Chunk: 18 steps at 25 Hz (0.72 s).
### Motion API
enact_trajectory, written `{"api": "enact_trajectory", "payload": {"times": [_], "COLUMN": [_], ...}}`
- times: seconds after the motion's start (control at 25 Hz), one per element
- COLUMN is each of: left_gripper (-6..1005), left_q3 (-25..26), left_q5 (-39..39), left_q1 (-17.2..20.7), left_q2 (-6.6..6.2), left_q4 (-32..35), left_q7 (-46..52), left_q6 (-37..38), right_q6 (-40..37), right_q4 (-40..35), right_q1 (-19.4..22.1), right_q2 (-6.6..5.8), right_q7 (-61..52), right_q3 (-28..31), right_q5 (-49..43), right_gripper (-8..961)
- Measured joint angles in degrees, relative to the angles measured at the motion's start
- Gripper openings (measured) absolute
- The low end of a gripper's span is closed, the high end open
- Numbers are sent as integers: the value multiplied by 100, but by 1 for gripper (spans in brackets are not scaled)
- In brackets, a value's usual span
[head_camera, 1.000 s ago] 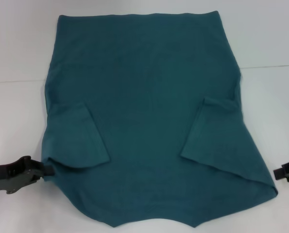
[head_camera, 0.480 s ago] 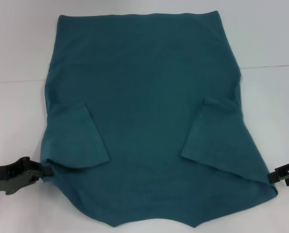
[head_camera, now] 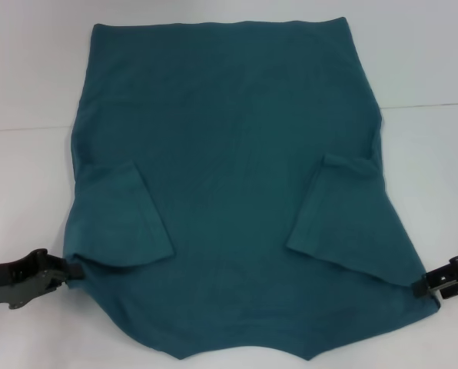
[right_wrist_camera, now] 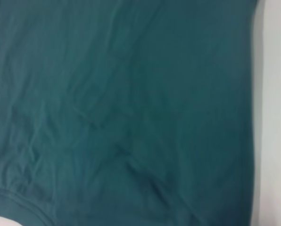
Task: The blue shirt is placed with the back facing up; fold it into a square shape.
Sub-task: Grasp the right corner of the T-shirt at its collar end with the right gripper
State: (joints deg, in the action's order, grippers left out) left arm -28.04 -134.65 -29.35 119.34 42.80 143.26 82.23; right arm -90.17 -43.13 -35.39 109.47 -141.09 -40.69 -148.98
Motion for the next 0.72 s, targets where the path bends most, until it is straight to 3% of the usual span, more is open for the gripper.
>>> {"api": "enact_trajectory", "payload": {"times": [0.48, 0.72], "left_gripper": [10, 10], "left_q3": [0, 0], "left_q5": [0, 0], "left_q1": [9, 9], "left_q2": [2, 5], "left_q4": [0, 0], "left_q7": [0, 0], "left_q6": [-13, -27], "right_q6": [53, 100], "right_q4": [261, 296], "right_q1": [-206, -305], "right_q2": [40, 130], "right_q7": [-32, -22], "right_q3": [-292, -292], "right_q5": [-17, -15], "right_gripper": [704, 704]}}
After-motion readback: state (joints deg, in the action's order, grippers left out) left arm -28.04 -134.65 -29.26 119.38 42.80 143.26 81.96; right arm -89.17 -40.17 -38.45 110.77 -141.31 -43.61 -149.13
